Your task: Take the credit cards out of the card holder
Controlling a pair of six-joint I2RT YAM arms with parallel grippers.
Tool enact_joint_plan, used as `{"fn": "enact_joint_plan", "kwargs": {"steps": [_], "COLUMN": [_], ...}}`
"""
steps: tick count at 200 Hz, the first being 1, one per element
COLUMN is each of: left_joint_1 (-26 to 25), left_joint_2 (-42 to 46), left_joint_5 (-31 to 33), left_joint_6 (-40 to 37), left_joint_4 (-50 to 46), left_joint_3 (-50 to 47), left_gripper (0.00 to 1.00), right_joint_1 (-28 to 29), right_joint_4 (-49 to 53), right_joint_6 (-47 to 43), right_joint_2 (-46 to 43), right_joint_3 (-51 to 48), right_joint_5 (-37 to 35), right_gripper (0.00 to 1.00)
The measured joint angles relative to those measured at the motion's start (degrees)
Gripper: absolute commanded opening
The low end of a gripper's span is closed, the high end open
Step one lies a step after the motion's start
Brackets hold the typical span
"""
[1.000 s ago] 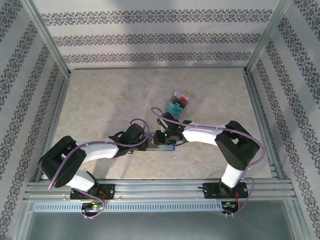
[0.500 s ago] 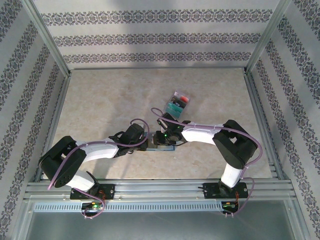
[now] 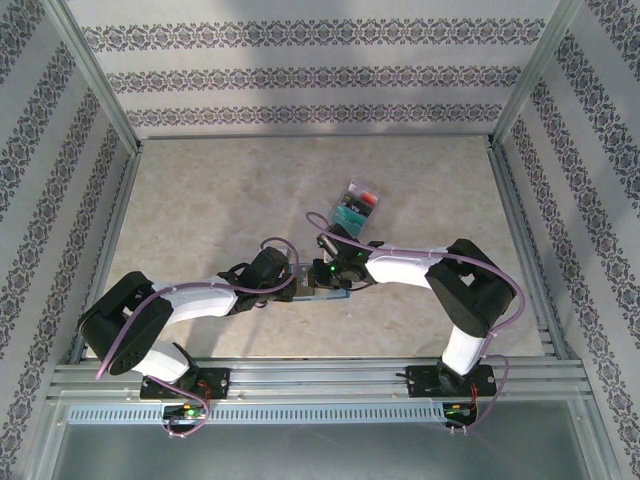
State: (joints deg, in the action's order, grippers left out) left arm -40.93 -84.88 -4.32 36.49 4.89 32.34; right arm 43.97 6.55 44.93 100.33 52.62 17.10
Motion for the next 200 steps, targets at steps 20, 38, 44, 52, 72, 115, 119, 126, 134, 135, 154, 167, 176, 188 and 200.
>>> {"fn": "enact_joint_plan", "kwargs": {"steps": [20,38,44,52,72,115,119,126,134,135,154,167,176,188,200], "left_joint_1": [0.0,0.0,0.0,0.0,0.0,0.0,0.0,0.0,0.0,0.0,0.0,0.0,0.0,0.0,0.0], "left_joint_2": [-0.1,-0.3,-0.3,-0.3,-0.3,-0.3,-0.3,-0.3,-0.3,-0.3,-0.3,-0.3,-0.3,-0.3,-0.3], "left_joint_5": [0.0,0.0,0.0,0.0,0.0,0.1,0.0,0.1,0.1,0.0,0.1,0.1,0.1,0.1,0.1], "left_joint_6": [0.0,0.0,0.0,0.0,0.0,0.0,0.0,0.0,0.0,0.0,0.0,0.0,0.0,0.0,0.1], "left_joint_4": [0.0,0.1,0.1,0.1,0.1,0.1,0.1,0.1,0.1,0.1,0.1,0.1,0.1,0.1,0.1], "left_joint_3": [0.0,0.0,0.0,0.0,0.0,0.0,0.0,0.0,0.0,0.0,0.0,0.0,0.0,0.0,0.0], "left_gripper": [0.15,0.15,0.15,0.15,0.15,0.15,0.15,0.15,0.15,0.15,0.15,0.15,0.15,0.15,0.15], "right_joint_1": [-0.3,-0.7,-0.8,-0.9,-1.1,-1.5,-1.6,-1.8,-1.9,-1.9,-2.2,-2.4,-2.5,-2.9,-3.2], "right_joint_4": [-1.9,-4.1,-4.8,-5.5,-6.8,-10.4,-10.8,-11.5,-12.2,-12.3,-13.7,-14.6,-15.3,-16.3,-17.2], "right_joint_6": [0.4,1.2,1.4,1.7,2.0,3.4,3.4,3.6,3.9,4.0,4.5,4.6,4.7,4.7,4.9], "right_joint_2": [-1.0,-1.6,-1.6,-1.6,-1.6,-1.2,-1.2,-1.0,-0.8,-0.8,-0.7,-0.7,-0.7,-0.9,-1.1], "right_joint_3": [-1.0,-2.2,-2.5,-2.8,-3.5,-4.0,-4.1,-4.4,-4.7,-4.7,-5.6,-6.1,-6.6,-7.4,-8.2], "right_joint_5": [1.0,2.3,2.6,3.0,3.7,6.4,6.6,7.0,7.4,7.5,8.1,8.5,8.9,9.4,10.0], "right_gripper": [0.18,0.18,0.18,0.18,0.17,0.19,0.19,0.2,0.2,0.2,0.18,0.16,0.15,0.14,0.13]}}
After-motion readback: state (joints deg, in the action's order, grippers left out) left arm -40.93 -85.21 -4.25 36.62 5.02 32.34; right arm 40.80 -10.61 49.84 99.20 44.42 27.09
